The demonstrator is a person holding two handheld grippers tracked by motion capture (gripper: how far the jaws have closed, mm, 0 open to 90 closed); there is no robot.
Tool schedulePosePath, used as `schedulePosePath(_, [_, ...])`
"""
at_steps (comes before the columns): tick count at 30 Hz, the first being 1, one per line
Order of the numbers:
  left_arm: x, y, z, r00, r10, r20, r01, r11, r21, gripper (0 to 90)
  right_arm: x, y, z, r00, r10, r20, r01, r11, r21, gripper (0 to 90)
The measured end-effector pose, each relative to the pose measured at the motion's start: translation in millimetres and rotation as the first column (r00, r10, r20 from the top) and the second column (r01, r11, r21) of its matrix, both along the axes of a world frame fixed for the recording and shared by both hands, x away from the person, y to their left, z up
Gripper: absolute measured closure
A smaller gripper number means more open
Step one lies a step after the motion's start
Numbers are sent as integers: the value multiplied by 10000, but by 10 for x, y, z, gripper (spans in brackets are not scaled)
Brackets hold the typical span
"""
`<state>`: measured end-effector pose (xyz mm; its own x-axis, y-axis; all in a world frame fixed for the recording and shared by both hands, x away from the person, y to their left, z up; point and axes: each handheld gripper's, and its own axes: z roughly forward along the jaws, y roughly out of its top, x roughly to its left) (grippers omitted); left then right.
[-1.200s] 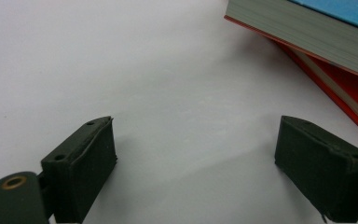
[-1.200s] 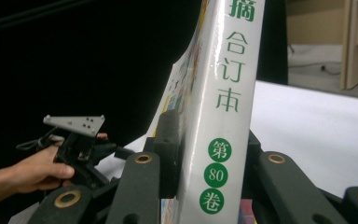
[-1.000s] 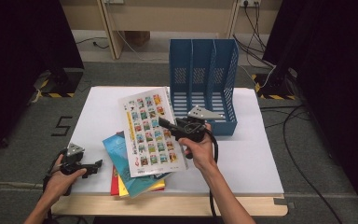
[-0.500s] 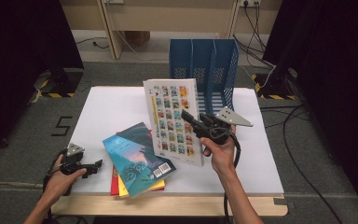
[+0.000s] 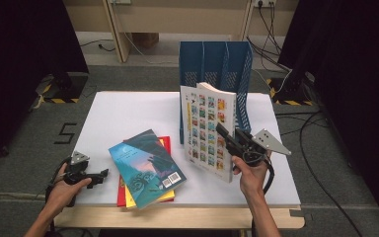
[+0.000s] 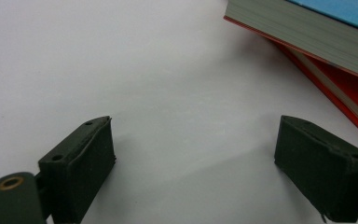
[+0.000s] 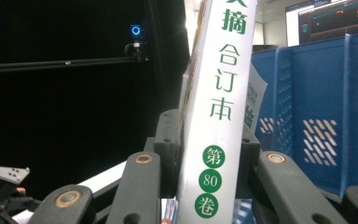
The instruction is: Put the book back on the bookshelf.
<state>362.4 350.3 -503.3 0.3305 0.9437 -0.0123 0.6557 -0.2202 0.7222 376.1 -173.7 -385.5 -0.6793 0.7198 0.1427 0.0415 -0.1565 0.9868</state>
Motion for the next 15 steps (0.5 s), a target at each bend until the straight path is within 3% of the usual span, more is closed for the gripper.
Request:
schedulePosePath(4, [0,-1,0,10000,7,-1,-7,10000,2,108,-57,-56,-79,9996,41,282,-34,9997,-247,713])
schedulePosePath(6, [-1,0,0,10000,-6,3,6,10000,7,108,-114,-93,-97,9987,16,515,15,9983,-589,721])
schedulePosePath(15, [-3,0,-2,10000,-7,23,7,10000,5,109,-294,-279,-257,9999,-4,143,14,9971,-763,737])
